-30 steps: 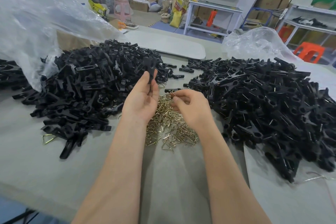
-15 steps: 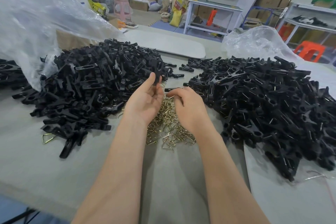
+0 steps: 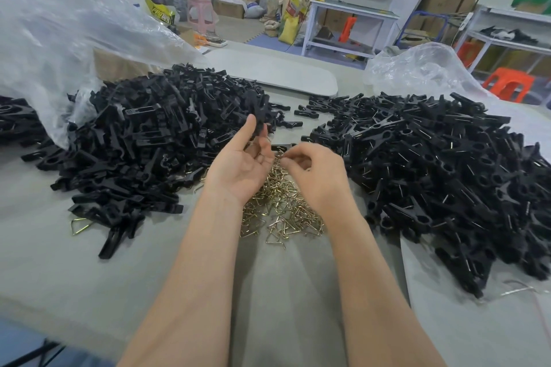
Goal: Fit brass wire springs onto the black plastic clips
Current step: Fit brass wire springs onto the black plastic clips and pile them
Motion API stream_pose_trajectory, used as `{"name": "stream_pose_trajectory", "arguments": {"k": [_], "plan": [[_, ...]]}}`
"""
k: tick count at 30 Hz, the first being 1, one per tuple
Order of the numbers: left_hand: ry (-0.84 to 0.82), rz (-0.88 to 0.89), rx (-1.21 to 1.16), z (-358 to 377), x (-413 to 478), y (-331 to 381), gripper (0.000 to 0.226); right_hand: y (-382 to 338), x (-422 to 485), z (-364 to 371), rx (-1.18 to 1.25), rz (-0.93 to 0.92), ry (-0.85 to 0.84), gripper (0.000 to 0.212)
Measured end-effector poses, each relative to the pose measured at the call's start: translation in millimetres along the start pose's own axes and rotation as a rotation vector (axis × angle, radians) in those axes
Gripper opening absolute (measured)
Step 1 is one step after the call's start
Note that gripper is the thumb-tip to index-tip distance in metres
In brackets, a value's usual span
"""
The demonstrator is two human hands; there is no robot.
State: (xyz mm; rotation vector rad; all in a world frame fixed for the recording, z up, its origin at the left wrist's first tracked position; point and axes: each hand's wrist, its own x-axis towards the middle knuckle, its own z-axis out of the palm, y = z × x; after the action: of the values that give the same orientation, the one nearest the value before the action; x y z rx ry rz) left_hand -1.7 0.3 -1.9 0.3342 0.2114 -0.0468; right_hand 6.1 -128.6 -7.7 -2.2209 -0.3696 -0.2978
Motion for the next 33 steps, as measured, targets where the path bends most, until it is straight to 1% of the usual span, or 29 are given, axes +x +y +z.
{"name": "stream_pose_trajectory", "arguments": {"k": [1, 2, 3, 4, 7, 8, 10, 13, 16, 19, 28, 29, 30, 31, 32, 33], "plan": [[0.005, 0.009, -0.003, -0.6, 0.3, -0.1, 0.027, -0.2, 0.4, -3.0, 0.057, 0.014, 0.052, 0.001], [0.005, 0.026, 0.012, -1.3, 1.6, -0.5, 0.024, -0.7, 0.8, -6.4, 0.106, 0.035, 0.107, 0.003], [0.005, 0.069, 0.084, -1.6, 3.1, -1.3, 0.019, -1.0, 1.3, -10.0, 0.162, 0.069, 0.153, 0.005], [0.010, 0.151, 0.261, -1.9, 4.6, -2.7, 0.016, -1.0, 2.1, -13.9, 0.246, 0.113, 0.196, 0.006], [0.086, 0.543, 1.224, -4.5, 8.4, -14.9, 0.023, -1.3, 3.6, -25.7, 0.646, 0.282, 0.287, 0.005], [0.080, 0.640, 1.423, -4.4, 8.9, -19.6, 0.026, -0.1, 4.2, -28.8, 0.740, 0.328, 0.296, 0.003], [0.013, 0.739, 1.602, -5.4, 9.0, -27.0, 0.027, 4.4, 4.7, -32.6, 0.760, 0.382, 0.303, 0.002], [-0.041, 0.838, 1.705, -8.5, 11.0, -28.8, 0.026, 10.6, 5.1, -33.8, 0.609, 0.368, 0.312, 0.007], [-0.089, 0.874, 1.741, -8.9, 11.3, -28.1, 0.026, 13.4, 6.2, -32.4, 0.489, 0.324, 0.303, 0.014], [-0.180, 0.884, 1.804, -9.1, 10.9, -30.1, 0.027, 15.0, 6.8, -31.6, 0.450, 0.302, 0.262, 0.015], [-0.292, 0.890, 1.809, -6.1, 6.2, -30.8, 0.026, 20.1, 7.5, -34.5, 0.394, 0.297, 0.206, 0.017], [-0.299, 0.877, 1.793, -5.7, 5.8, -30.2, 0.026, 20.6, 7.6, -37.0, 0.446, 0.309, 0.170, 0.015], [-0.307, 0.837, 1.755, -5.2, 5.2, -29.3, 0.026, 21.2, 7.5, -40.0, 0.575, 0.341, 0.109, 0.013], [-0.309, 0.764, 1.701, -4.0, 3.8, -28.5, 0.026, 22.1, 6.7, -42.8, 0.757, 0.397, 0.024, 0.011], [-0.315, 0.674, 1.644, -2.4, 1.9, -27.9, 0.026, 23.4, 5.6, -45.0, 0.927, 0.468, -0.075, 0.018], [-0.327, 0.593, 1.598, -0.6, 0.1, -27.6, 0.025, 24.9, 3.8, -46.4, 1.031, 0.541, -0.188, 0.032]]}}
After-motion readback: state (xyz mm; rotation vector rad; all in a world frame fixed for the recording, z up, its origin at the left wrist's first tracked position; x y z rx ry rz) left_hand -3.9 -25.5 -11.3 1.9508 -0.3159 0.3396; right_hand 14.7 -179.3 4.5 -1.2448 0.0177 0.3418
